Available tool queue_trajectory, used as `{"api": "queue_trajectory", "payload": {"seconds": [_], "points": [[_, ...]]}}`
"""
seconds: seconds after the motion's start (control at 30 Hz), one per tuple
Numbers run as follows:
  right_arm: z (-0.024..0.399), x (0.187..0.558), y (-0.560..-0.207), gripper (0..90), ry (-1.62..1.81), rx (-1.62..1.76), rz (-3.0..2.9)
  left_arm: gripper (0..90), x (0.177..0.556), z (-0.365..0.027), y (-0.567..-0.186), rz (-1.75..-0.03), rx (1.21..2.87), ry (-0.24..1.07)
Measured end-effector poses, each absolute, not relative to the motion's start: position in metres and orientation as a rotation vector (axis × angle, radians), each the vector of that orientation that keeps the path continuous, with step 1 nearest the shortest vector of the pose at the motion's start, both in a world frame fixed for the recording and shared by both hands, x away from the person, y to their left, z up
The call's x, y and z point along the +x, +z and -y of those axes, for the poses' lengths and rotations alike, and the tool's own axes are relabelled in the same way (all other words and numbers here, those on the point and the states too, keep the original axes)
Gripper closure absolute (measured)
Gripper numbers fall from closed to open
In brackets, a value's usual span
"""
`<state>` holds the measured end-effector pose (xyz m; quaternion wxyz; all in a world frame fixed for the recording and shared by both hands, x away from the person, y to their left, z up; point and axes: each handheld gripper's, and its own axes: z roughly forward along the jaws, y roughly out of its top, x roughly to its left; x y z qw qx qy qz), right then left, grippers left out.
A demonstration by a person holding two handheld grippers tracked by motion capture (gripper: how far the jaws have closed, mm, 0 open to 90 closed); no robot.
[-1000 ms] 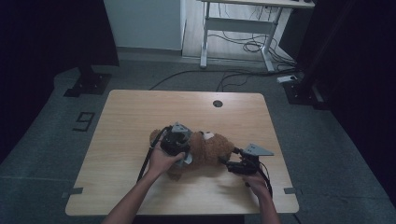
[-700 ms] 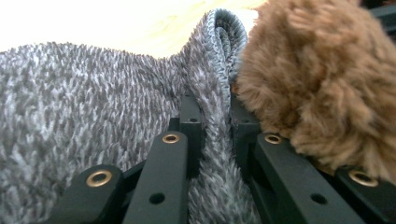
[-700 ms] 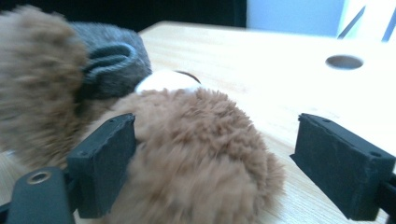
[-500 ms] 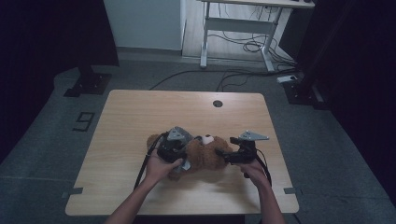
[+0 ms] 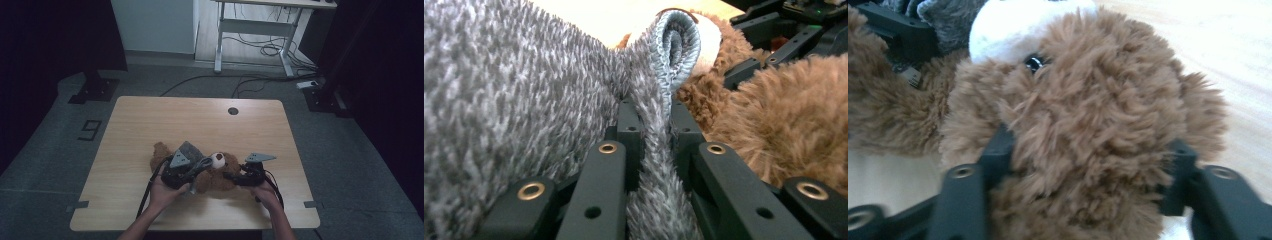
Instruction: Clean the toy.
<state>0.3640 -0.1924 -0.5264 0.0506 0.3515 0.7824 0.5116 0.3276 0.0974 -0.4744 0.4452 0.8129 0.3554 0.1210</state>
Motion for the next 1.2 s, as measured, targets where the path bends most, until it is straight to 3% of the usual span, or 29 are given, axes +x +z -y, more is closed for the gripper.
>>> {"api": "queue_trajectory", "payload": {"seconds": [0.13,0.43,0.67,0.87,1.03,1.2], "points": [[0.19,0.366,-0.525,49.6,1.494,1.065,-2.284,79.6,0.336,-0.094,-0.475,-0.889,2.001,0.311],[0.19,0.385,-0.528,48.6,1.48,1.103,-2.178,79.4,0.361,-0.087,-0.477,-0.917,1.982,0.367],[0.192,0.374,-0.53,46.5,1.517,1.055,-2.171,78.8,0.332,-0.088,-0.475,-0.913,1.983,0.393],[0.189,0.36,-0.532,48.4,1.489,1.02,-2.17,77.9,0.314,-0.072,-0.451,-0.876,2.055,0.441],[0.188,0.358,-0.532,48.6,1.481,1.015,-2.156,77.6,0.339,-0.059,-0.453,-0.919,2.121,0.385],[0.189,0.359,-0.534,49.5,1.473,1.029,-2.136,79.1,0.348,-0.077,-0.468,-0.939,2.064,0.338]]}}
